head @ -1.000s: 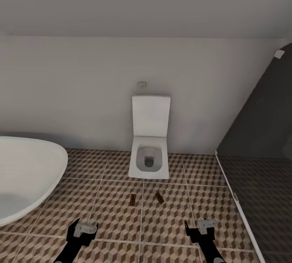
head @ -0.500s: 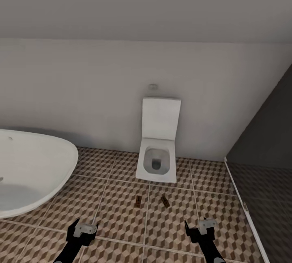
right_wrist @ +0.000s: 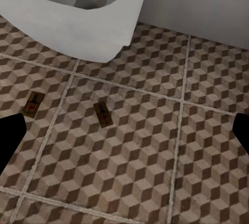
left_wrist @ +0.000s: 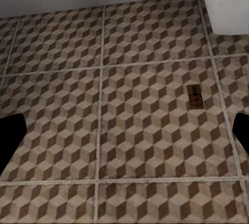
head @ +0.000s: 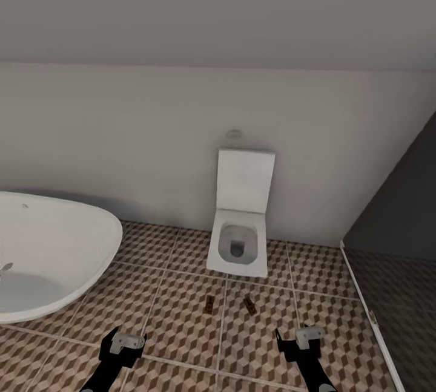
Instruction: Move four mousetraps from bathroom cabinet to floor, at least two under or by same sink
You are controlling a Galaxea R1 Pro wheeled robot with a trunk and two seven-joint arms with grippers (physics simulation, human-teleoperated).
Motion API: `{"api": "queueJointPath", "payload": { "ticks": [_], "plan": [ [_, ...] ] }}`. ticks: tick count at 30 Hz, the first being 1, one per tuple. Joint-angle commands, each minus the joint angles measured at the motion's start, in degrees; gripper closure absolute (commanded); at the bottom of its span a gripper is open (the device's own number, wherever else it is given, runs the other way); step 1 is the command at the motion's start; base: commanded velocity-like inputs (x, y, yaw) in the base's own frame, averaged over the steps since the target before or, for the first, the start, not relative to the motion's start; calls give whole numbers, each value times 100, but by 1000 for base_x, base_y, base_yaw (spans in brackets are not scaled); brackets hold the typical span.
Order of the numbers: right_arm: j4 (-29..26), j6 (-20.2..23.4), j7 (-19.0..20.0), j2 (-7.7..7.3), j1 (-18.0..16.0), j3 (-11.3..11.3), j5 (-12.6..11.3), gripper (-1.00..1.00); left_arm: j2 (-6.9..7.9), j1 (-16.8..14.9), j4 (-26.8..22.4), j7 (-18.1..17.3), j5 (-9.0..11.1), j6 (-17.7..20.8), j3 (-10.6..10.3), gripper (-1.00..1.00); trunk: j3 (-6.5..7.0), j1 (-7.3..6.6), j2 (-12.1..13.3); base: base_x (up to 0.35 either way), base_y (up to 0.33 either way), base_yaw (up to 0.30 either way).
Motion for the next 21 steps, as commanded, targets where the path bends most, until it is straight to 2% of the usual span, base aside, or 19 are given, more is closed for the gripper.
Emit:
{"api": "queueJointPath", "payload": {
  "ticks": [1,3,7,21],
  "plan": [
    [3,-16,-9,0,-6,52,-55,-100,-3,-4,12,-28,58,28,-46,-100,-1,3,-10,0,0,11],
    [3,-17,-9,0,-4,52,-55,-100,-4,-4,10,-34,58,247,-46,-100,17,3,-10,0,0,6],
    [3,-15,-9,0,-4,52,-55,-100,-4,-4,6,-36,58,341,-46,-100,54,3,-10,0,0,2],
    [3,-17,-9,0,-4,52,-55,-100,-4,-4,4,-37,58,388,-46,-100,182,3,-10,0,0,0]
  ]
}}
